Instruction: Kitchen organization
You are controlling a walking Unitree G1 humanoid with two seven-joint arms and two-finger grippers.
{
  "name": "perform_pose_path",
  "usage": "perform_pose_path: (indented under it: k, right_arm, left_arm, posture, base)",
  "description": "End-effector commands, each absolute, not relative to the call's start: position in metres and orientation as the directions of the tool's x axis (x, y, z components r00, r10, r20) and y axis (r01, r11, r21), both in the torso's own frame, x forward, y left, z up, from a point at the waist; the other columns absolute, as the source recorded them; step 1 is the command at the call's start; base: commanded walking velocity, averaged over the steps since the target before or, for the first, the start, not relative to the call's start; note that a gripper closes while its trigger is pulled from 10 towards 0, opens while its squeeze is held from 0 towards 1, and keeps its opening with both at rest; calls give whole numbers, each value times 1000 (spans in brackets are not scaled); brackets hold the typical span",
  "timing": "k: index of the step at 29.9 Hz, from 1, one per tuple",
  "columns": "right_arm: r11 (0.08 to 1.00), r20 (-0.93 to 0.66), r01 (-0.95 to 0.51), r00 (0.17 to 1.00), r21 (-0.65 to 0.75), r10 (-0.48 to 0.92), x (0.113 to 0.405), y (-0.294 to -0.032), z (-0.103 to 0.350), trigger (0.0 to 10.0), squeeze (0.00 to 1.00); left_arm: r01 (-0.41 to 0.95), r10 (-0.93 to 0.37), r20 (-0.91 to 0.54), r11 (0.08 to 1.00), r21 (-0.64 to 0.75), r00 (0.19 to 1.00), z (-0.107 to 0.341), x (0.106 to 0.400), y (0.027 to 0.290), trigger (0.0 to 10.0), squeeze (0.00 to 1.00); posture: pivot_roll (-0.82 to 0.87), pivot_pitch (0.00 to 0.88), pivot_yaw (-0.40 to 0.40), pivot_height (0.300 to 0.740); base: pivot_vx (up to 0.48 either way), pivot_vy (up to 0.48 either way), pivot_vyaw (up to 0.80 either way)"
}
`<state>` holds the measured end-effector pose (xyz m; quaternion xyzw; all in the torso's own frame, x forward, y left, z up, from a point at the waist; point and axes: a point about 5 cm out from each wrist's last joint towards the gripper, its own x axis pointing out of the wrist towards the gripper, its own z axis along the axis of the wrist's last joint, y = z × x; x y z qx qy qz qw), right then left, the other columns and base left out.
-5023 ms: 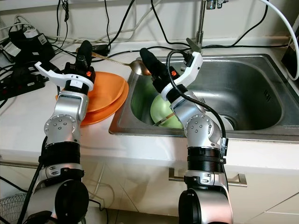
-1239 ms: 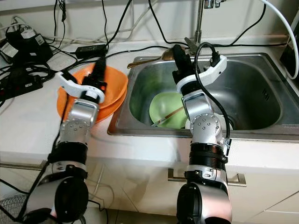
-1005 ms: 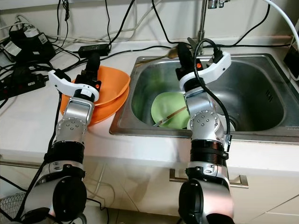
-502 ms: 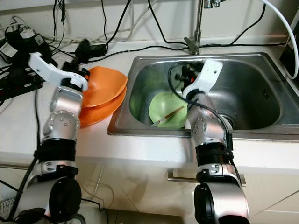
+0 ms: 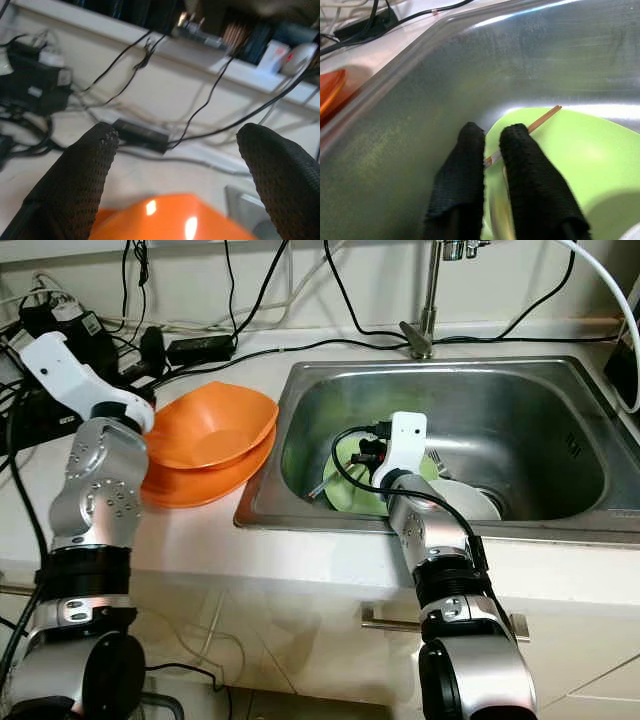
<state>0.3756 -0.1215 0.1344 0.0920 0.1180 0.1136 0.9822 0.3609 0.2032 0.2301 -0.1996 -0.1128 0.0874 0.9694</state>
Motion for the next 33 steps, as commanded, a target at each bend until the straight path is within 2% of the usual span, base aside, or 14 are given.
perform_pose_path:
  k: [1, 9, 14, 16, 22, 31, 32, 33]
  right_arm:
    - [960, -249, -205, 936, 188, 249, 373, -119, 125, 10000, 1000]
    - [959, -129, -256, 954, 124, 271, 379, -114, 147, 10000, 1000]
    - [922, -79, -337, 931, 189, 356, 379, -103, 160, 10000, 1000]
    - [870, -33, -458, 882, 181, 471, 375, -92, 173, 10000, 1000]
    - [831, 39, -529, 846, 173, 531, 372, -87, 188, 10000, 1000]
    - [763, 61, -630, 775, 144, 629, 362, -77, 196, 10000, 1000]
    - [744, 65, -652, 757, 142, 651, 359, -76, 198, 10000, 686]
    - [741, 65, -657, 752, 140, 655, 359, -76, 199, 10000, 337]
  left_arm:
    - [-175, 240, 138, 913, -368, 961, 226, 358, 208, 10000, 0]
    - [-271, 302, 48, 906, -324, 952, 211, 346, 222, 10000, 0]
    - [-325, 329, -42, 890, -320, 943, 196, 342, 231, 10000, 0]
    - [-331, 302, -135, 877, -348, 944, 186, 343, 228, 10000, 0]
    - [-276, 208, -207, 876, -395, 956, 181, 346, 222, 10000, 0]
    - [-187, 84, -247, 885, -427, 965, 179, 349, 214, 10000, 0]
    - [-179, 62, -264, 876, -449, 963, 177, 349, 212, 9020, 0]
    - [-177, 57, -267, 874, -452, 962, 177, 349, 212, 4549, 0]
  posture:
    - [-47, 0, 123, 740]
    - [-38, 0, 125, 740]
    - [-37, 0, 125, 740]
    - [-38, 0, 126, 740]
    - [-39, 0, 131, 740]
    - [-39, 0, 134, 740]
    - [-40, 0, 135, 740]
    - [-41, 0, 135, 740]
  base:
    - [0, 0, 0]
    - [0, 0, 0]
    - [0, 0, 0]
    - [0, 0, 0]
    - [0, 0, 0]
    - [0, 0, 0]
    - [0, 0, 0]
    - [0, 0, 0]
